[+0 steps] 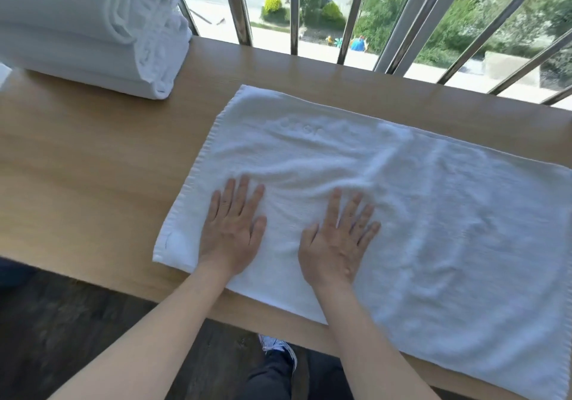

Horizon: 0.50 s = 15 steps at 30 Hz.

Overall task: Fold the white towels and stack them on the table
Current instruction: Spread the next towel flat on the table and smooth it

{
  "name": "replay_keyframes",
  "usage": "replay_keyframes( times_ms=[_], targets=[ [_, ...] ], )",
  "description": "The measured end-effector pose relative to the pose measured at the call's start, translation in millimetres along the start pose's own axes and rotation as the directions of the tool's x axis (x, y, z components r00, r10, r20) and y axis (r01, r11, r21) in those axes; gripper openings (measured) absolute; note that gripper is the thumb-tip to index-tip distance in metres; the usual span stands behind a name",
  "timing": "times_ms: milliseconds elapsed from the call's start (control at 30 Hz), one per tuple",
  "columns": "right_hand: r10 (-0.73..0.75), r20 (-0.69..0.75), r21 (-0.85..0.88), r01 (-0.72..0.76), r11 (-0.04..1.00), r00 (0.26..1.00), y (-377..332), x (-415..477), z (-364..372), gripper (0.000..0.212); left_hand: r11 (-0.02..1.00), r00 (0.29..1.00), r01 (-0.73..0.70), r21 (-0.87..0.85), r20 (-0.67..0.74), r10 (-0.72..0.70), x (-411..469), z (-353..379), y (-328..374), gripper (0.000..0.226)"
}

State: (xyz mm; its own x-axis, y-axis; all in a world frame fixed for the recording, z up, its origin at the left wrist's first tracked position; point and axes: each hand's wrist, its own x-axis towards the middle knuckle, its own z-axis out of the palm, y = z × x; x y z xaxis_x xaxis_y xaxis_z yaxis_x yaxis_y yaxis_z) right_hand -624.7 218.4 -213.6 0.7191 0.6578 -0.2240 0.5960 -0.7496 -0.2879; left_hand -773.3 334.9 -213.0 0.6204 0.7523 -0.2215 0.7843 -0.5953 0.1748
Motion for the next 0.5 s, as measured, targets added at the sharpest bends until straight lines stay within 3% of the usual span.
replay_keyframes(
  times_ms=[133,233,367,433,500],
  targets=[
    [-0.190,0.010,-0.039,0.191,0.981,0.982,-19.7,-0.9,13.4,0.069,0.996,0.996,-0.087,0.004,0.036,0.087,-0.5,1.0,-9.1,0.064],
    [-0.170,-0.028,-0.086,0.167,0.982,0.985,-20.4,1.5,19.3,0.071,0.988,0.987,-0.153,0.012,0.050,0.152,1.7,-5.9,-41.6,0.065],
    [-0.186,-0.051,-0.133,0.178,0.975,0.981,-21.1,0.2,21.9,0.072,0.993,0.993,-0.115,-0.016,0.007,0.115,13.3,-13.9,-61.0,0.067],
    [-0.168,-0.039,-0.137,0.161,0.977,0.985,-22.3,1.3,21.6,0.073,0.974,0.975,-0.223,-0.040,-0.028,0.222,28.8,-16.2,-52.0,0.067],
    [-0.171,-0.041,-0.149,0.163,0.975,0.984,-23.0,0.1,20.9,0.073,0.903,0.902,-0.430,0.007,-0.048,0.429,43.9,-14.3,-38.0,0.064]
  ],
)
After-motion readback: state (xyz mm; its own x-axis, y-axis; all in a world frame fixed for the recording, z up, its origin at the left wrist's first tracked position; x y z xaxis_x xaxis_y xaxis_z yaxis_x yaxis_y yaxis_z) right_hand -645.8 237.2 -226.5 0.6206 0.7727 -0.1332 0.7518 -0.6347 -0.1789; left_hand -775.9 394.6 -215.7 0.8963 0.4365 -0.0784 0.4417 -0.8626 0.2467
